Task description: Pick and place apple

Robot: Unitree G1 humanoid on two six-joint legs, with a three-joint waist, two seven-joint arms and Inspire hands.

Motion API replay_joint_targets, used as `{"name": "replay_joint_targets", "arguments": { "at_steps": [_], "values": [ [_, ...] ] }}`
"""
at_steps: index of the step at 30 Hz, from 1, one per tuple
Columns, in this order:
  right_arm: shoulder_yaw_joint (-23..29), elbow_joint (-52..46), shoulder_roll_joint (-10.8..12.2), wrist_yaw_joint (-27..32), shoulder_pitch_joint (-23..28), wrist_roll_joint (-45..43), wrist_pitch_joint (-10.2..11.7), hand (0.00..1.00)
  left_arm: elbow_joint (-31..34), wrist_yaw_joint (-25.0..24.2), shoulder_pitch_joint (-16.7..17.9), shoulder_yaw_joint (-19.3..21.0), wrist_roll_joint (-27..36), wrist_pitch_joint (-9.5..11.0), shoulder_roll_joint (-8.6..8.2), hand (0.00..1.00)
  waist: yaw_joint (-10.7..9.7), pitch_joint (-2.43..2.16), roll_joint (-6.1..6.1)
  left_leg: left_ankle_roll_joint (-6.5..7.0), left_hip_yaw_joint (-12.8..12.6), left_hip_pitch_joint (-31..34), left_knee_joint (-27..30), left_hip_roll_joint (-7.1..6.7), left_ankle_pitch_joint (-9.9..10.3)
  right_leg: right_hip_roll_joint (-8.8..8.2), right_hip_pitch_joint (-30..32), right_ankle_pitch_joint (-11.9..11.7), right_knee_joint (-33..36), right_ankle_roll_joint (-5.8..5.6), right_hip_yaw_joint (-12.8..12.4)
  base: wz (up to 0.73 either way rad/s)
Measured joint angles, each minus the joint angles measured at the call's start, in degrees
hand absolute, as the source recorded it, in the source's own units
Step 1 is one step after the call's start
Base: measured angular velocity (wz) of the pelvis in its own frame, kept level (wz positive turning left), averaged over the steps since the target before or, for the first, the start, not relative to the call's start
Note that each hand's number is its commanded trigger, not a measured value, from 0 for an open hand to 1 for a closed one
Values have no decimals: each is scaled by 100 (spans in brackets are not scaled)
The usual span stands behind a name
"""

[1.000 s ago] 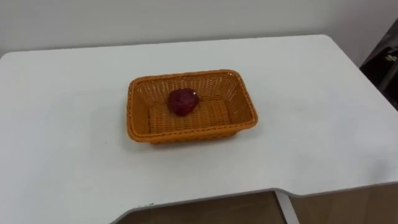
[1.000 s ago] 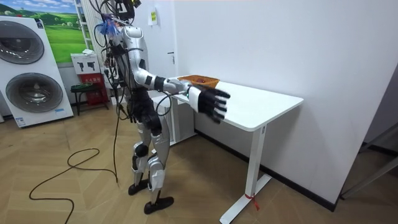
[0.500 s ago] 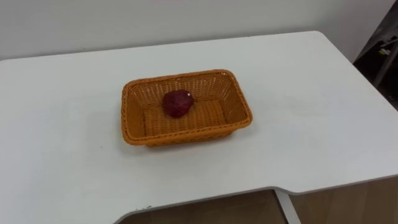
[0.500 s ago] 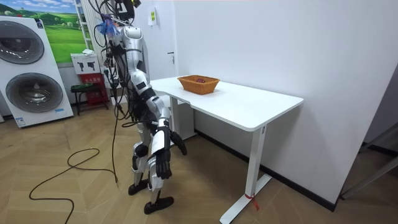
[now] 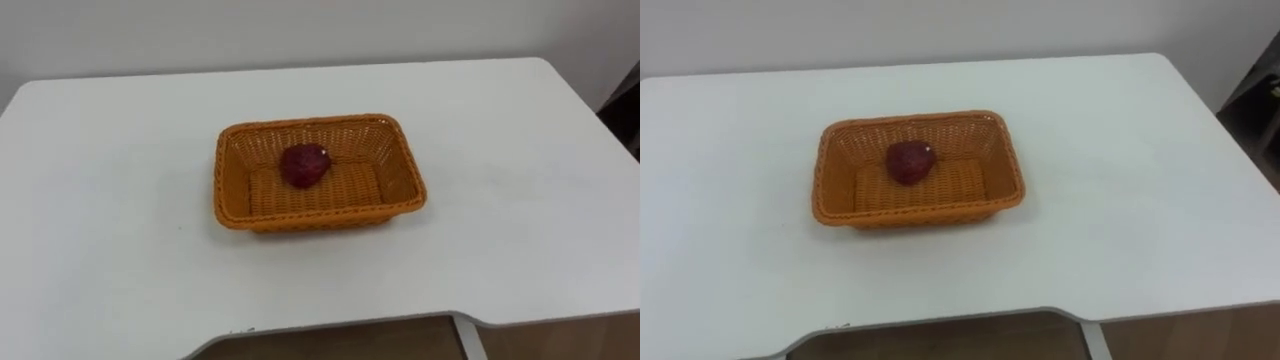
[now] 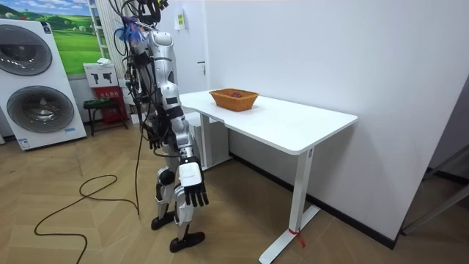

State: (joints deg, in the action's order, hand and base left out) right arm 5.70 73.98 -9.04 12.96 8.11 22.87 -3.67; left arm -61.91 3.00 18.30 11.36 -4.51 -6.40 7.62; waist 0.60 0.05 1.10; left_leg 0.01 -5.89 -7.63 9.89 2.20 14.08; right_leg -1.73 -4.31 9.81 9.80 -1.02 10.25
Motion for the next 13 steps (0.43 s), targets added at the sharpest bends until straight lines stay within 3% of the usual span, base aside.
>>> {"name": "replay_joint_targets", "arguments": {
  "at_steps": [5, 13],
  "values": [
    [-370, 21, 112, -564, -95, 33, -4, 0, -46, -81, -2, -356, -12, -41, -52, 0, 62, 20, -11, 0, 10, -5, 57, 3, 6, -16, -92, 9, -29, -1, 89, 12],
    [-586, 21, 51, -1033, -53, 86, 8, 0, -131, -85, -124, -591, -14, -245, -59, 0, 96, 41, -22, 0, 12, -6, 53, 6, 7, -14, -132, 11, -15, 1, 97, 0]
  ]
}}
